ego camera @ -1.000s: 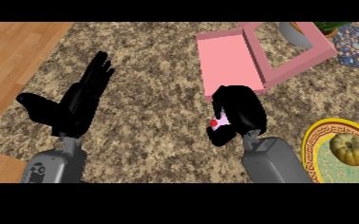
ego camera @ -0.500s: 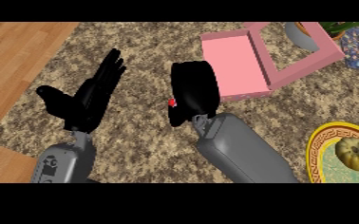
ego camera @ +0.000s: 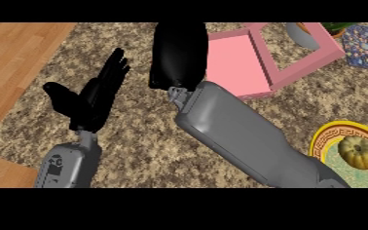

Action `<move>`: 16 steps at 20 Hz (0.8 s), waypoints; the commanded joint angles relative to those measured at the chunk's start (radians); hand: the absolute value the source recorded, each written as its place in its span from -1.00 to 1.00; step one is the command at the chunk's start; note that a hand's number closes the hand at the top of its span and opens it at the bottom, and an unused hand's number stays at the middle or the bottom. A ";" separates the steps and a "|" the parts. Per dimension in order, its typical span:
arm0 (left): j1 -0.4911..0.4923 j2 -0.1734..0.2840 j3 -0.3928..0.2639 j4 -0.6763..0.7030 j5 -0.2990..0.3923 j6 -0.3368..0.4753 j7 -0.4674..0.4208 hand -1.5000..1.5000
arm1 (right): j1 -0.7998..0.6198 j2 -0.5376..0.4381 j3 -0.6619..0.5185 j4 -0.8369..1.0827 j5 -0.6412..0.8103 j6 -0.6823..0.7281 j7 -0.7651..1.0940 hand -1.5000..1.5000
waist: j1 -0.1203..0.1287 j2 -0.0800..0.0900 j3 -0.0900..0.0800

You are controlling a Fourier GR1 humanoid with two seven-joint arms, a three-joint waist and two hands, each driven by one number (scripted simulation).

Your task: Pick the cupcake from the plate and place it in the cardboard box

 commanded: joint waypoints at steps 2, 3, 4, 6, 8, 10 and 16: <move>0.016 0.009 0.015 0.013 -0.008 0.007 -0.015 0.00 | -0.153 0.005 -0.024 0.131 -0.036 -0.077 0.186 1.00 | -0.022 0.000 0.000; -0.018 0.009 0.022 -0.002 -0.005 0.018 0.004 0.00 | -0.181 0.005 -0.038 0.168 -0.055 -0.072 0.184 1.00 | -0.024 0.001 0.001; -0.004 0.005 0.015 0.010 -0.005 0.011 -0.006 0.00 | -0.184 0.005 -0.027 0.199 -0.065 -0.097 0.190 1.00 | -0.032 0.004 0.001; 0.013 0.005 0.019 0.012 -0.001 0.008 -0.019 0.00 | -0.239 0.005 -0.044 0.267 -0.077 -0.096 0.197 1.00 | -0.030 0.006 0.000; -0.007 0.007 0.034 0.014 -0.003 0.023 -0.010 0.00 | -0.245 0.005 -0.053 0.334 -0.080 -0.156 0.177 1.00 | -0.051 0.011 0.002; -0.003 0.026 0.058 0.015 0.009 0.017 -0.010 0.00 | -0.295 0.005 -0.030 0.380 -0.088 -0.152 0.202 1.00 | -0.059 0.005 0.001; -0.010 0.031 0.073 0.018 -0.004 0.038 -0.015 0.00 | -0.398 0.005 -0.036 0.594 -0.075 -0.168 0.135 1.00 | -0.098 0.007 0.003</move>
